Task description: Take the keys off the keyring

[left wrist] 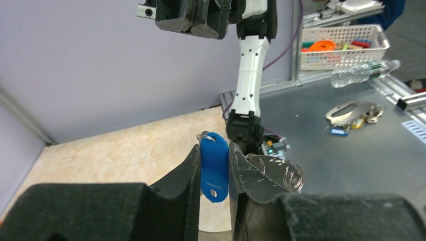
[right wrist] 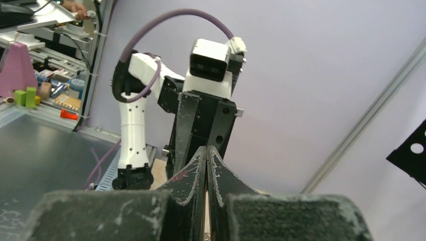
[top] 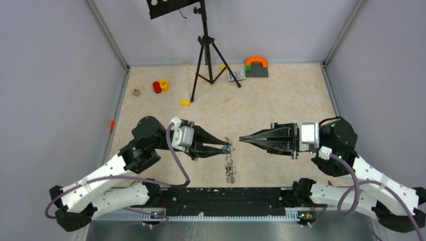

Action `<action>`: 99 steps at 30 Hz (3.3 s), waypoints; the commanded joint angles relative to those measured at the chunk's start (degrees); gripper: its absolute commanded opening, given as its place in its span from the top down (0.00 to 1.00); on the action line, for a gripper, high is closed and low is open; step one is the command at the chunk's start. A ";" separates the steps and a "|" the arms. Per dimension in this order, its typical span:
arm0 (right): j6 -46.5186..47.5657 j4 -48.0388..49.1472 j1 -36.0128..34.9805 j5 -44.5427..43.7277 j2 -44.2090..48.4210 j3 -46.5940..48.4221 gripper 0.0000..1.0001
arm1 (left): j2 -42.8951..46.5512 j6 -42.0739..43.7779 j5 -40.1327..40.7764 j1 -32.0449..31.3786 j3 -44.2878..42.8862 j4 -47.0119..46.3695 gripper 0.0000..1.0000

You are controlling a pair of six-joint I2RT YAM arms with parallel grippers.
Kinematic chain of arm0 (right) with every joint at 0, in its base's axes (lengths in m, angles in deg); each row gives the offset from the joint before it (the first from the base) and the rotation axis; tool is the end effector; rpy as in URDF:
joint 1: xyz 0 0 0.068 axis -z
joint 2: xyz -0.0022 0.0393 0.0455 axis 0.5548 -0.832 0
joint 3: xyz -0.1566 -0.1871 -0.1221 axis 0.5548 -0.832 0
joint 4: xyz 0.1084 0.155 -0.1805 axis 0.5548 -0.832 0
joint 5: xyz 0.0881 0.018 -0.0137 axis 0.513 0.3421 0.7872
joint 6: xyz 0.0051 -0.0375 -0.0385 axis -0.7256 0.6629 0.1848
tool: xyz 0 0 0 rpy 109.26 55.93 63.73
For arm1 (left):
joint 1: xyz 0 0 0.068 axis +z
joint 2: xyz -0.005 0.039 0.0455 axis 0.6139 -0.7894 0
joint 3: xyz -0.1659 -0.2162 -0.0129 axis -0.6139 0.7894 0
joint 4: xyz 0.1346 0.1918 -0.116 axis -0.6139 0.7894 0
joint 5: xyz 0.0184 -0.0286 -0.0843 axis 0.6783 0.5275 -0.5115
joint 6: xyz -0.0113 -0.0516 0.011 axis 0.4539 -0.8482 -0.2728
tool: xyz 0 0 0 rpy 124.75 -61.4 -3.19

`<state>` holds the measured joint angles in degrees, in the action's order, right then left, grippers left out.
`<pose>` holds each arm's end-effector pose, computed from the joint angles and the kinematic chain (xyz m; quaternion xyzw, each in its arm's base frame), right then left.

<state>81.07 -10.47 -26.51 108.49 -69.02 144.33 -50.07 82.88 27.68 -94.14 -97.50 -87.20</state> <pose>0.0480 0.1261 0.4594 -0.5055 0.2493 0.4799 0.6723 0.0764 -0.1590 0.4178 0.5315 0.3620 -0.5432 0.5398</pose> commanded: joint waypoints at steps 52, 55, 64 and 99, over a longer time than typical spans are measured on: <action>-72.05 -32.74 0.17 -50.45 -16.67 -22.00 0.39 | -10.46 -36.60 45.53 -0.13 14.40 29.31 0.02; -72.74 -31.32 0.12 -48.75 -18.31 -23.03 0.39 | -11.33 -41.38 49.22 -0.15 17.02 31.05 0.05; -70.94 -31.83 0.09 -48.40 -18.82 -22.54 0.43 | -12.06 -43.49 54.28 0.16 21.04 29.70 0.15; -69.02 -33.05 0.07 -47.98 -14.78 -23.45 0.65 | -33.70 -27.82 46.73 8.40 10.66 26.98 0.60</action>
<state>11.26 -44.86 -26.51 60.05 -84.91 120.72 -85.80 54.70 76.55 -87.10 -87.64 -58.20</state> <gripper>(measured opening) 0.358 0.412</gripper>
